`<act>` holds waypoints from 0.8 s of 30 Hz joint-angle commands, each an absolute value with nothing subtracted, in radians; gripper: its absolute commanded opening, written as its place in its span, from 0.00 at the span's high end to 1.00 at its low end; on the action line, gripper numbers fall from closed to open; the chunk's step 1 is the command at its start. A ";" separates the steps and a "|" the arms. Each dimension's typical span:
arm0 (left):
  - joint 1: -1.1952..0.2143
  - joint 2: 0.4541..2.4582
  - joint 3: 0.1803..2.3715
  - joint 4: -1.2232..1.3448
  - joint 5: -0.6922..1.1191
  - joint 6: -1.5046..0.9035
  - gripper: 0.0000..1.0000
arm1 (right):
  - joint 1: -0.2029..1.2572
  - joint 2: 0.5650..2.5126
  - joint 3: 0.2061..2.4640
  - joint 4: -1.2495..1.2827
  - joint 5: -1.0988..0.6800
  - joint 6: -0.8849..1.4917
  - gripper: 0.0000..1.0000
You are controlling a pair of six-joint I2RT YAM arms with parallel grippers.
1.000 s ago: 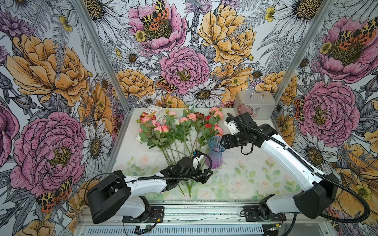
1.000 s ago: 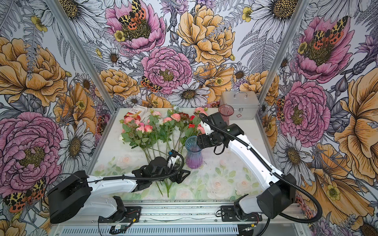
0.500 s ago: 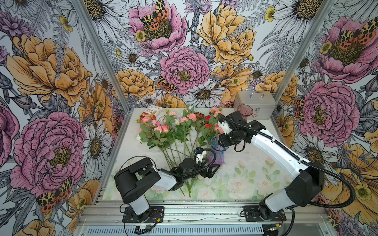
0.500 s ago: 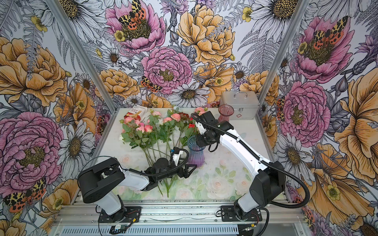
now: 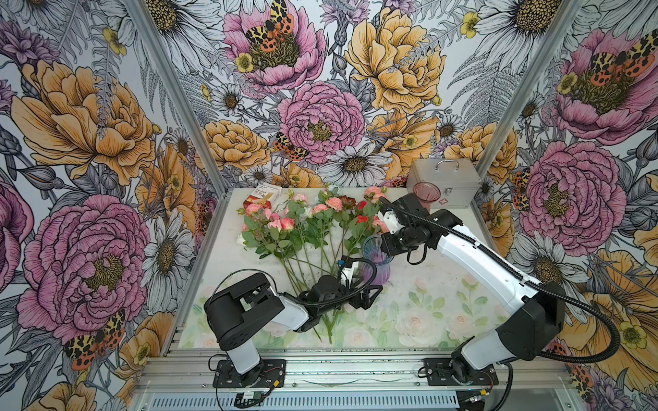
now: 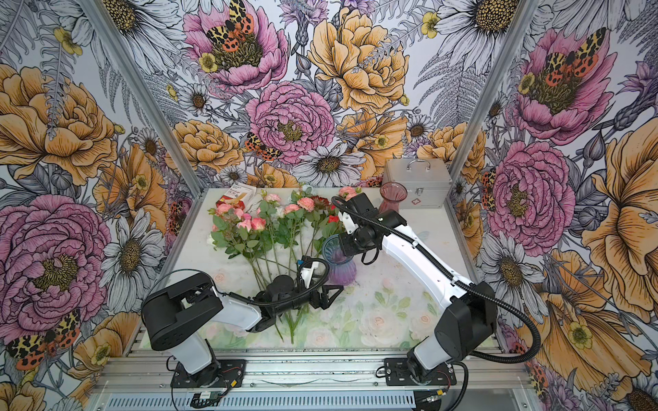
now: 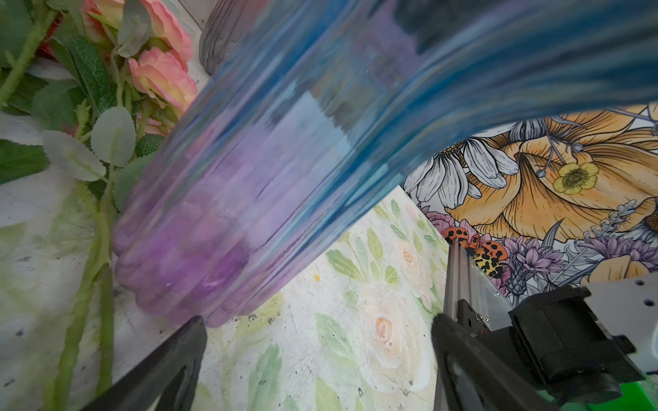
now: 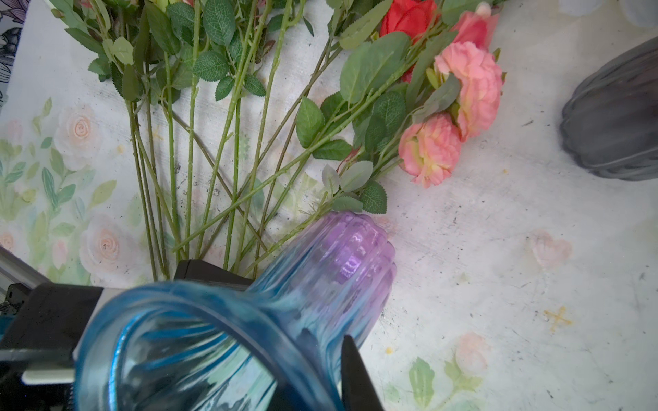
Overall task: Place the pink flowers into the vase
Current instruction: Move the vase to the center of the board.
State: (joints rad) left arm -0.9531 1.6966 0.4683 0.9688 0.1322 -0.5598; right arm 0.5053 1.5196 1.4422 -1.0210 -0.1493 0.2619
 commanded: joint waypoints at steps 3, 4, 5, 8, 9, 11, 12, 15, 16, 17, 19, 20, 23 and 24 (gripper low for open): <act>-0.955 1.667 0.530 0.904 0.119 -0.506 0.01 | 0.420 1.506 1.401 -1.011 -0.096 0.236 0.84; -0.953 1.660 0.539 0.889 0.116 -0.498 0.01 | 0.393 1.505 1.393 -1.011 -0.122 0.241 0.84; -0.955 1.657 0.550 0.874 0.115 -0.490 0.01 | 0.373 1.502 1.385 -1.009 -0.141 0.246 0.84; -0.953 1.650 0.585 0.833 0.118 -0.465 0.01 | 0.329 1.486 1.358 -1.011 -0.136 0.249 0.84; -0.950 1.648 0.596 0.824 0.120 -0.458 0.01 | 0.313 1.481 1.349 -1.011 -0.143 0.253 0.84; -0.942 1.640 0.607 0.816 0.123 -0.453 0.01 | 0.278 1.477 1.336 -1.012 -0.156 0.255 0.84; -0.932 1.631 0.609 0.814 0.126 -0.453 0.01 | 0.260 1.475 1.328 -1.012 -0.160 0.256 0.84; -0.901 1.581 0.605 0.791 0.130 -0.444 0.01 | 0.206 1.480 1.306 -1.014 -0.187 0.265 0.84; -0.887 1.553 0.604 0.766 0.130 -0.433 0.01 | 0.189 1.485 1.301 -1.014 -0.197 0.266 0.84; -0.878 1.526 0.604 0.740 0.128 -0.418 0.01 | 0.178 1.489 1.298 -1.014 -0.201 0.268 0.84; -0.860 1.460 0.609 0.670 0.116 -0.377 0.02 | 0.158 1.497 1.304 -1.017 -0.213 0.271 0.84; -0.850 1.426 0.615 0.627 0.108 -0.352 0.01 | 0.150 1.501 1.314 -1.018 -0.212 0.277 0.84; -0.829 1.341 0.633 0.511 0.090 -0.291 0.01 | 0.142 1.525 1.351 -1.032 -0.200 0.278 0.83; -0.820 1.317 0.635 0.479 0.084 -0.283 0.01 | 0.142 1.537 1.360 -1.038 -0.197 0.277 0.84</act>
State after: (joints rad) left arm -0.8364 1.3766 0.6083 0.6174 0.1169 -0.3656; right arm 0.1528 1.4792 1.3537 -0.9798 -0.3264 0.3065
